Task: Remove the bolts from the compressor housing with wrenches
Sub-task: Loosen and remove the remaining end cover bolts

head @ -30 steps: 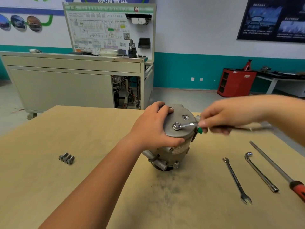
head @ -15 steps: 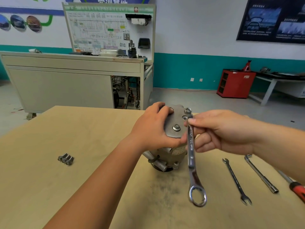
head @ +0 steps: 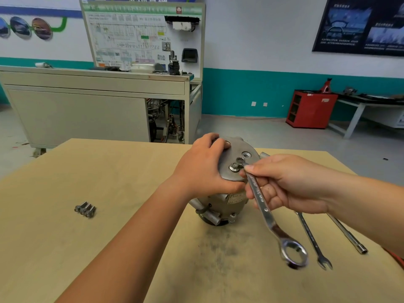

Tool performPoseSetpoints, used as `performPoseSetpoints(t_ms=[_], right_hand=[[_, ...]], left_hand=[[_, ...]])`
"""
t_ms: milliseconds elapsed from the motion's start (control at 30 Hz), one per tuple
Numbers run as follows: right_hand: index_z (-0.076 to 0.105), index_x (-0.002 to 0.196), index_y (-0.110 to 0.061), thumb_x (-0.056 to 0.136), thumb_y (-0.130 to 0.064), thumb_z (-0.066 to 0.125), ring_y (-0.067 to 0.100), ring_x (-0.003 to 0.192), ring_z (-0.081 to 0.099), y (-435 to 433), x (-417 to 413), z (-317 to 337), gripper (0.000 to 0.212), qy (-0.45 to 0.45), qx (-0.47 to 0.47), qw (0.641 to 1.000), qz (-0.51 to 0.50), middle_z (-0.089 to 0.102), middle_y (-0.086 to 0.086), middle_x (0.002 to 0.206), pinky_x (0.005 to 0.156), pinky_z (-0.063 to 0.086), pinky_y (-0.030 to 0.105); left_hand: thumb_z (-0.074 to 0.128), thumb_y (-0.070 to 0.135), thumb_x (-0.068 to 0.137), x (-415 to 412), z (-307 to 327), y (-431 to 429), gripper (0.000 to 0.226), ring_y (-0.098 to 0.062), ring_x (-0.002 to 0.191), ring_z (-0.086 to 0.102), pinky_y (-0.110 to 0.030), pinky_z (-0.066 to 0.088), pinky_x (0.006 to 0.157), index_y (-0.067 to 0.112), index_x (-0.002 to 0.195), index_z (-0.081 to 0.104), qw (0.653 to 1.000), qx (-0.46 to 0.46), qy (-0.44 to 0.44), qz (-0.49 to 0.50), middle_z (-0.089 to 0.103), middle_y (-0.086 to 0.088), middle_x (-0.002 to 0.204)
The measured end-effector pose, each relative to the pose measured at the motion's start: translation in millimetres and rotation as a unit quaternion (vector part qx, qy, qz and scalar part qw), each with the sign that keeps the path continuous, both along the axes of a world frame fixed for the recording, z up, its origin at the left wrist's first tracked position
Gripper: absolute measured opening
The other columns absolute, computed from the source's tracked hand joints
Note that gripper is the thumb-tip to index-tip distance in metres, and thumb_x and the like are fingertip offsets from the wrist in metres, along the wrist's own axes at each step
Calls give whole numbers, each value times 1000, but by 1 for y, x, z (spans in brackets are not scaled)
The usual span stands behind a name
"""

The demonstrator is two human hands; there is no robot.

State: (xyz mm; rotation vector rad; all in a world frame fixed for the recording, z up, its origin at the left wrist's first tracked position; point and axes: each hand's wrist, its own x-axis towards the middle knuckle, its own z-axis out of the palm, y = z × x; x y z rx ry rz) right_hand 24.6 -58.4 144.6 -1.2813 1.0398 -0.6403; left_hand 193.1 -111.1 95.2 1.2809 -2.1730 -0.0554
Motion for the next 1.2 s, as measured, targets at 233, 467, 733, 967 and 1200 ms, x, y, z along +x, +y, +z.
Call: performPoseSetpoints(t_ms=[233,467,733,967,1200], right_hand=[[57,92,-3,92,-20,46,13,38,59,5,-2,0,20,21,-9,999,41,64,10,54,38,48,20],[54,91,-6,97,-25,40,12,37,58,0,-4,-1,25,114,-22,989,95,64,7,54,38,47,18],[65,82,-29,86,-48,51,6,67,58,-52,-31,54,24,534,-268,792,123,63,-8,72,67,46,23],[65,85,-31,90,-40,49,6,75,63,-61,-44,57,19,390,-324,861,24,67,-9,76,67,45,20],[52,107,-4,82,-24,53,19,54,69,-10,-21,24,32,91,-98,990,40,74,13,82,49,56,25]], left_hand=[[59,66,55,0,0,-1,92,-18,128,37,-23,31,91,17,132,48,1000,-7,4,-2,39,-1,141],[74,64,60,2,-1,-1,91,-20,128,37,-26,34,93,15,132,48,1000,-9,-1,-5,39,-3,141],[78,58,63,6,-2,-3,87,-17,128,33,-21,28,91,20,134,45,1000,-2,-11,-3,35,0,143],[77,58,64,8,-2,-4,85,-17,126,34,-22,28,91,20,133,44,1000,0,-17,0,36,0,142],[78,59,63,2,-2,-3,87,-19,126,37,-22,30,91,17,132,47,1000,-6,-10,4,39,-2,140]])
